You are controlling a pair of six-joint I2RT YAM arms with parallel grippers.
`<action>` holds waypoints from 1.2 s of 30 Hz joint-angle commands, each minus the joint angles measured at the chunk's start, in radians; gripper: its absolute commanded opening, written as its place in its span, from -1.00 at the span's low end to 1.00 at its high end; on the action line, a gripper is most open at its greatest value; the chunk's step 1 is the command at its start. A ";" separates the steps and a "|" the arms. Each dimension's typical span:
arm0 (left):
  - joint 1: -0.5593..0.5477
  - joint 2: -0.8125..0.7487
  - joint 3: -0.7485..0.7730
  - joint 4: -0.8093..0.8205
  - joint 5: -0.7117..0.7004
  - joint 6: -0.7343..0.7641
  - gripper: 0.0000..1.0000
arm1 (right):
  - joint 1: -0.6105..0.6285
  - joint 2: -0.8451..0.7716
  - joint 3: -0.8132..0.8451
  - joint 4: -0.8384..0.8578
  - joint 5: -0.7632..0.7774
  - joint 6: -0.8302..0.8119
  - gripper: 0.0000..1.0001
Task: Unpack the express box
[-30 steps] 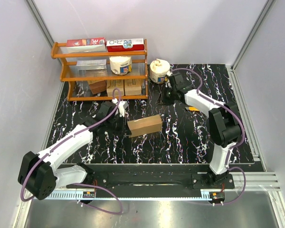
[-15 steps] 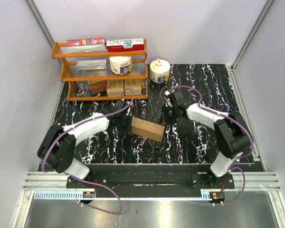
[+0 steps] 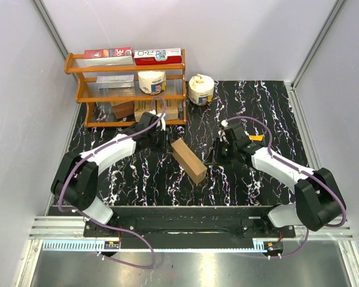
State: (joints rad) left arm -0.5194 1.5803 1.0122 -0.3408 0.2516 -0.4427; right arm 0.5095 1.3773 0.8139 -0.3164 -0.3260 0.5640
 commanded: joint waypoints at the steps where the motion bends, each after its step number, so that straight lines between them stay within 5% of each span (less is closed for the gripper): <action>1: 0.041 -0.114 -0.027 0.059 0.069 -0.024 -0.38 | 0.006 -0.004 -0.006 0.100 0.061 0.086 -0.36; 6: 0.044 -0.148 -0.046 0.128 0.138 -0.093 0.48 | 0.009 0.054 0.037 0.126 0.035 0.082 -0.32; 9: 0.045 -0.112 -0.011 0.071 0.144 -0.178 0.64 | 0.012 0.081 0.063 0.120 0.021 0.070 -0.22; 15: 0.032 -0.045 -0.004 0.138 0.287 -0.356 0.70 | 0.024 0.112 0.082 0.120 0.002 0.063 -0.16; 27: -0.051 0.105 0.252 -0.204 0.058 -0.450 0.75 | 0.080 0.114 0.073 0.145 0.044 0.073 0.01; 36: -0.119 0.191 0.345 -0.391 -0.115 -0.297 0.79 | 0.121 0.118 0.050 0.159 0.090 0.088 0.13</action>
State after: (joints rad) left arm -0.6132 1.7481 1.3186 -0.6327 0.2401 -0.8246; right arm 0.6128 1.4925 0.8597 -0.1974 -0.2855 0.6350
